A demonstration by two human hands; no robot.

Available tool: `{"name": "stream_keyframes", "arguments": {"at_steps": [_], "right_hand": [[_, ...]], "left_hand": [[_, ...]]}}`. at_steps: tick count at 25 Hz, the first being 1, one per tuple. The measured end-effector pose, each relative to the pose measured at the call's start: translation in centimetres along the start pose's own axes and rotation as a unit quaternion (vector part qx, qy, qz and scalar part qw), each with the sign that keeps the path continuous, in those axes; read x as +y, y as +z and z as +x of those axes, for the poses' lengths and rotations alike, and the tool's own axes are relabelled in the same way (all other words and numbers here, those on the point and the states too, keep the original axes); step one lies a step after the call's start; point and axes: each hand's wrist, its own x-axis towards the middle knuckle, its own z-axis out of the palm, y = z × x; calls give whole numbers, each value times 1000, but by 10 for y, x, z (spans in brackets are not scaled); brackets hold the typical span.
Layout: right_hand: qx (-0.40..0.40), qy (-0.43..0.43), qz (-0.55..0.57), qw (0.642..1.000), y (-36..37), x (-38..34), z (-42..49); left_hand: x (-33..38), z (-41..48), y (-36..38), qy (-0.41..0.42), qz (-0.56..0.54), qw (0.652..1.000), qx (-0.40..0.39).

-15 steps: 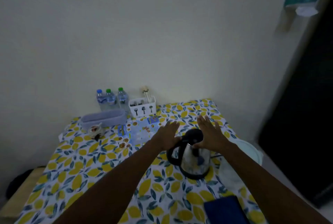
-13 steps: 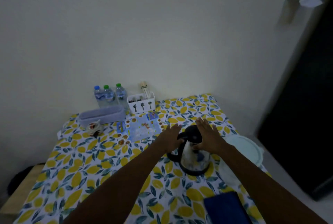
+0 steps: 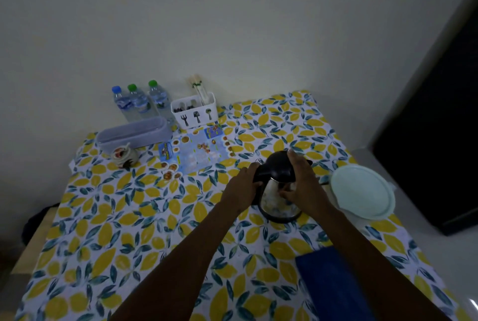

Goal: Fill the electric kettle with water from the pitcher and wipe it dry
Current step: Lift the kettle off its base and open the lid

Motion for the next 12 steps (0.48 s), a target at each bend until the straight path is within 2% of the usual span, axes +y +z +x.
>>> {"name": "stream_keyframes", "arguments": {"at_steps": [4,9,12], "right_hand": [[16,3,10,1000,4,-11,-17],[35,-74,-4,997,27,-49,-50],[1,-113,-36,993,52,-72,-70]], "left_hand": [[-7,-18,-4,-1,-29,1000,-4],[-37,-77,-24,-1,-38,998,58],[-62,-121,-36,-20,-50,996,70]]}}
